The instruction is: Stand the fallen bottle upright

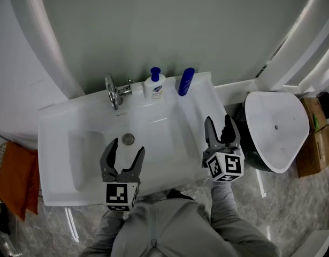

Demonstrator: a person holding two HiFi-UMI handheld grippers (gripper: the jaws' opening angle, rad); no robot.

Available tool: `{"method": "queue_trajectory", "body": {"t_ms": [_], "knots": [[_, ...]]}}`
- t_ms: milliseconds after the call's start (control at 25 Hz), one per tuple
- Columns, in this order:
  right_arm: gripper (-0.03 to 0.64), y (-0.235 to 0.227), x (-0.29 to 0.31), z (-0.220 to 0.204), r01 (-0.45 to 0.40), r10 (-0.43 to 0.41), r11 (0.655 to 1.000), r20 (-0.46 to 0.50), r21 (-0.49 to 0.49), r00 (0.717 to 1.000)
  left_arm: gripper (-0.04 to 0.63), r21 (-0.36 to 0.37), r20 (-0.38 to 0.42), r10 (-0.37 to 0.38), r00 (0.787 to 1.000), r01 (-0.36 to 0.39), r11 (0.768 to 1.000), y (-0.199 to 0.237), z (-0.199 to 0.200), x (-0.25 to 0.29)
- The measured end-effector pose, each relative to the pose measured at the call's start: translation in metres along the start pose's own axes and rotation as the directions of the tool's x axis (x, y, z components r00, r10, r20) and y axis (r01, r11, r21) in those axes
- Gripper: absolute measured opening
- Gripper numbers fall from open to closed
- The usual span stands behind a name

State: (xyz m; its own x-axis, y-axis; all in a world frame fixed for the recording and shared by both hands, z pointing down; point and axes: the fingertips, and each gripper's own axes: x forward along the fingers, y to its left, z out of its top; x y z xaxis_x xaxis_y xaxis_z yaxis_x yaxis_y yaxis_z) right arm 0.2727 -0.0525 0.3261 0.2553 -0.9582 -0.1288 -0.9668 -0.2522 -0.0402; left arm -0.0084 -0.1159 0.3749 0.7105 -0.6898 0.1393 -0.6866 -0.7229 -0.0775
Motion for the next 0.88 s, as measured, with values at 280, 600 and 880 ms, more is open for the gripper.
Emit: {"method": "queue_trajectory", "body": {"t_ms": [280,600,880], "knots": [[0.272,0.03,-0.043,-0.021,0.004,-0.005,1.0,-0.081,-0.009,0.997,0.373,-0.001,0.021,-0.068,0.997,0.068,0.998,-0.009,0.001,-0.004],[0.272,0.058,-0.075,-0.021,0.01,-0.013,1.0,-0.104,-0.024,0.995,0.373,-0.006,0.037,-0.125,0.991,0.126,0.992,-0.017,-0.001,-0.021],[0.272,0.08,-0.094,-0.027,0.011,-0.016,0.999,-0.13,-0.041,0.991,0.373,0.003,0.043,-0.149,0.988,0.149,0.989,-0.014,-0.003,-0.039]]}}
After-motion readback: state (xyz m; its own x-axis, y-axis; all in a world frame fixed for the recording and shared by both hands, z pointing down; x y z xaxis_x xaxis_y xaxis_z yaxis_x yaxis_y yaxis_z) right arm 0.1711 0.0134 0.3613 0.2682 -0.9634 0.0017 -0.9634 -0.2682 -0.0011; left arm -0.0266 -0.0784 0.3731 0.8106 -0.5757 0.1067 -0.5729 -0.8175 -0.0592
